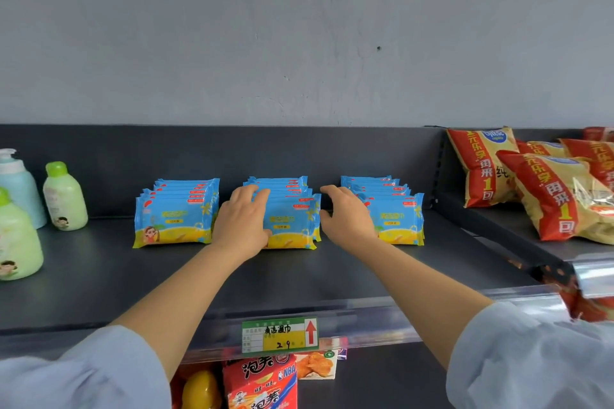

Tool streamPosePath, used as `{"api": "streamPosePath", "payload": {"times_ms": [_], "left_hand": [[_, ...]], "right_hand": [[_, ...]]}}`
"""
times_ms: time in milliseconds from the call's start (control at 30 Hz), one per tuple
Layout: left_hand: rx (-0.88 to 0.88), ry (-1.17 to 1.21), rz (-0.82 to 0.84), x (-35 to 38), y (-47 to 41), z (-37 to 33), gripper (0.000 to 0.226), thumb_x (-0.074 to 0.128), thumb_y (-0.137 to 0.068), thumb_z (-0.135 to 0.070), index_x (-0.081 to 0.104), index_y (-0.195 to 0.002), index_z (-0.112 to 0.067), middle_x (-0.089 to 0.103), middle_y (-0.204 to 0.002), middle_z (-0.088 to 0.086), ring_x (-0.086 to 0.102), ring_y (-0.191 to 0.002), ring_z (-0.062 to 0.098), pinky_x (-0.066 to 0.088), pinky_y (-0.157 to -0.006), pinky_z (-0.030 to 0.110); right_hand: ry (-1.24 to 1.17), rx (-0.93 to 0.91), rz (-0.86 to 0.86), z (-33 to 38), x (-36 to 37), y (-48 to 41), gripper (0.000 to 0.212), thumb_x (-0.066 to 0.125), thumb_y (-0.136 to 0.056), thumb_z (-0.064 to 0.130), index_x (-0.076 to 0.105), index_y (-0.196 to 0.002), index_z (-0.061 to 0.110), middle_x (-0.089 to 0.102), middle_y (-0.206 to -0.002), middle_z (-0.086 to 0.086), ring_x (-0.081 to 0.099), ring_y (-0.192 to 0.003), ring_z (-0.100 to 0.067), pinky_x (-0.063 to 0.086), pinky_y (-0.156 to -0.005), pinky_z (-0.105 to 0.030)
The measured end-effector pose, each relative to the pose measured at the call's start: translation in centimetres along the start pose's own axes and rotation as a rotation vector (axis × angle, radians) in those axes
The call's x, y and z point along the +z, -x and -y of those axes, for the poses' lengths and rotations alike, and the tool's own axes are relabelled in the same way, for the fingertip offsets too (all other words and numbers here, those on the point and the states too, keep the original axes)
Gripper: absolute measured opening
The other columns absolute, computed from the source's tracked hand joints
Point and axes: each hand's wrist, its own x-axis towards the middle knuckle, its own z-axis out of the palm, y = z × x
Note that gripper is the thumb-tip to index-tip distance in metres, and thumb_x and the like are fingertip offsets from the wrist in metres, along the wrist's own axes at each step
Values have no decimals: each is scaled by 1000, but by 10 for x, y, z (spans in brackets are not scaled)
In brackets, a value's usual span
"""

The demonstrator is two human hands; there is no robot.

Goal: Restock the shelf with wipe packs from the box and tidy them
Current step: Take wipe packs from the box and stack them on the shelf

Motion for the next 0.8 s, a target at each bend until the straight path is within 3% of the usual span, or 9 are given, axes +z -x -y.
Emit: {"api": "streamPosePath", "payload": {"times_ms": [300, 800], "left_hand": [[153, -36, -49, -12, 2, -33, 62, 63, -88, -29, 36, -142, -15, 43, -138, 2, 38, -129, 21, 36, -99, 33], [459, 126, -53, -25, 31, -168, 43, 60, -89, -28, 50, -128, -15, 55, -126, 4, 45, -120, 24, 40, -91, 37]], "right_hand": [[349, -10, -28, -17, -37, 34, 44, 51, -94, 20, 46, -137, 16, 53, -128, -5, 46, -120, -26, 42, -89, -35], [697, 302, -67, -78, -146, 153, 39, 53, -94, 29, 48, -131, 17, 52, -127, -6, 46, -119, -27, 41, -95, -38]]}}
